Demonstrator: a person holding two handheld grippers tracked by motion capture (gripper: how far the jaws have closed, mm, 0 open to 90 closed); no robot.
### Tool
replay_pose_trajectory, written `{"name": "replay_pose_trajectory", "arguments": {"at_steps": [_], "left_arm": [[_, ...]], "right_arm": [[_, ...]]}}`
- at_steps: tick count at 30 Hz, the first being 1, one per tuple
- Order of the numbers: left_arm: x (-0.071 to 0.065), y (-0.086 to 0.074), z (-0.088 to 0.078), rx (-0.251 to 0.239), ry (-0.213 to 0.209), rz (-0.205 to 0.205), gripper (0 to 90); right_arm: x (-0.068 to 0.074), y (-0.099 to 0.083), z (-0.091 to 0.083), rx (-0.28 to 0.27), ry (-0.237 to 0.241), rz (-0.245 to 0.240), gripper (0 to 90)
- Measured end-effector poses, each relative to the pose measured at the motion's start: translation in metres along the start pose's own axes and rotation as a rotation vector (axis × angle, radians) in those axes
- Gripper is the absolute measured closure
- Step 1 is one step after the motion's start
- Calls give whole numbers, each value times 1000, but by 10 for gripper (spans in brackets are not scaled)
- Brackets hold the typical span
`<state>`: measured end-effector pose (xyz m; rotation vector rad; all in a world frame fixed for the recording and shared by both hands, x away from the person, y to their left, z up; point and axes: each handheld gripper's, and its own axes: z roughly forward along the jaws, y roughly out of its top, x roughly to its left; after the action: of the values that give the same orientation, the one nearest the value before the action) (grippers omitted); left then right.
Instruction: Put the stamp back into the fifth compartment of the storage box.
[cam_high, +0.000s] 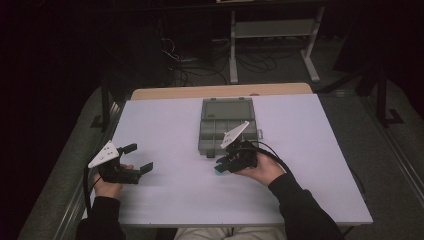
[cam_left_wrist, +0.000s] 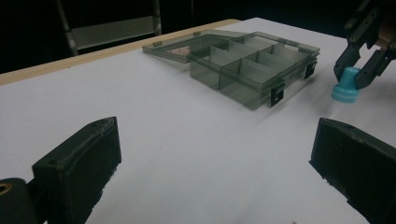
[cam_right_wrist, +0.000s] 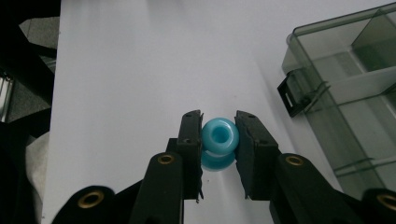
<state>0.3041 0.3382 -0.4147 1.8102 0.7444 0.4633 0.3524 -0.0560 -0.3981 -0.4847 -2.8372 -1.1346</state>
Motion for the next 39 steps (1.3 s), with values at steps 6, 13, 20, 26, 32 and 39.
{"name": "replay_pose_trajectory", "arguments": {"at_steps": [6, 13, 20, 26, 32, 39], "left_arm": [[0, 0, 0, -1, -1, 0, 15], [0, 0, 0, 0, -1, 0, 15], [0, 0, 0, -1, -1, 0, 15], [0, 0, 0, -1, -2, -2, 15], [0, 0, 1, 1, -3, -2, 15], [0, 0, 0, -1, -2, -2, 15]], "right_arm": [[-4, 5, -6, -18, 2, 6, 710], [-7, 13, -10, -20, -1, -1, 710], [-12, 21, -14, -27, -6, -6, 710], [-20, 30, -17, -28, -7, -6, 710], [-24, 38, -17, -15, -16, -11, 710], [-31, 47, -16, -5, -22, -10, 711]]}}
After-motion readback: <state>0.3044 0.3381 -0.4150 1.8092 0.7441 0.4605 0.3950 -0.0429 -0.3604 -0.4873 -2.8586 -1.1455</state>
